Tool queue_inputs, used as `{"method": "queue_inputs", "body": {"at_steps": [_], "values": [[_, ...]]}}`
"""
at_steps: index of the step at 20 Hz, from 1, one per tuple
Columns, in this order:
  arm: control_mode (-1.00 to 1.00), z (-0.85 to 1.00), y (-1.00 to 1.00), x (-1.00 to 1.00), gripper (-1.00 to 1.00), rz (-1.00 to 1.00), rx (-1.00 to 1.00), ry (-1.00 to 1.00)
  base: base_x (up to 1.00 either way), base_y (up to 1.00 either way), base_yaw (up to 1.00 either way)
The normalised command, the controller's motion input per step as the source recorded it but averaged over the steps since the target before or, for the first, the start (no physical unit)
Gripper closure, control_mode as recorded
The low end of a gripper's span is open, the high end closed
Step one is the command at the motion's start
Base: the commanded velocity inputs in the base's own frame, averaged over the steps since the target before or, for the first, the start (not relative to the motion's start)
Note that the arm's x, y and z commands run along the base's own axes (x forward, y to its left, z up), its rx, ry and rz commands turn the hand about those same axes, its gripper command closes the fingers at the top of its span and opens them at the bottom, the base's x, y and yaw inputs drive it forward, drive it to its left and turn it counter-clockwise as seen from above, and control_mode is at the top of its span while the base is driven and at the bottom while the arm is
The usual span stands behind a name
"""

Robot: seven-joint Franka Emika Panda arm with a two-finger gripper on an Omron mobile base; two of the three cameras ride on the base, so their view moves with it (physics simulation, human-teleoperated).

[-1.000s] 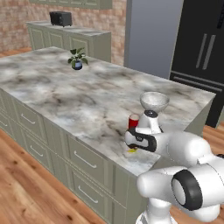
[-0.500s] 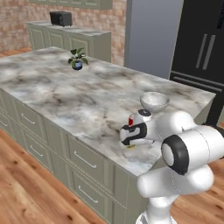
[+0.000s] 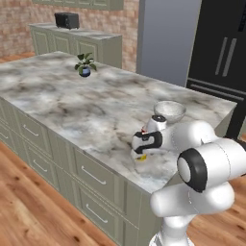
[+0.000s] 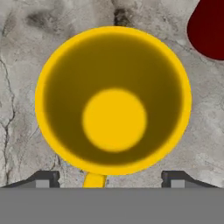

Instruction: Clear the mugs and bowl far away from the sink.

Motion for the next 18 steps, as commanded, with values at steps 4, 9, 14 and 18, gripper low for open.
{"method": "queue_inputs", "body": {"at_steps": [4,9,14,18], "values": [[-1.00,0.52,-0.11,-0.01,-1.00,0.00,0.00,0.00,0.00,0.00,0.00],[-1.00,0.90,-0.01,-0.10,-1.00,0.00,0.00,0.00,0.00,0.00,0.00],[-1.00,1.00,0.00,-0.62,-1.00,0.00,0.00,-0.01,0.00,0.00,0.00],[-1.00,1.00,0.00,-0.88,-1.00,0.00,0.00,-0.07,0.00,0.00,0.00]]}}
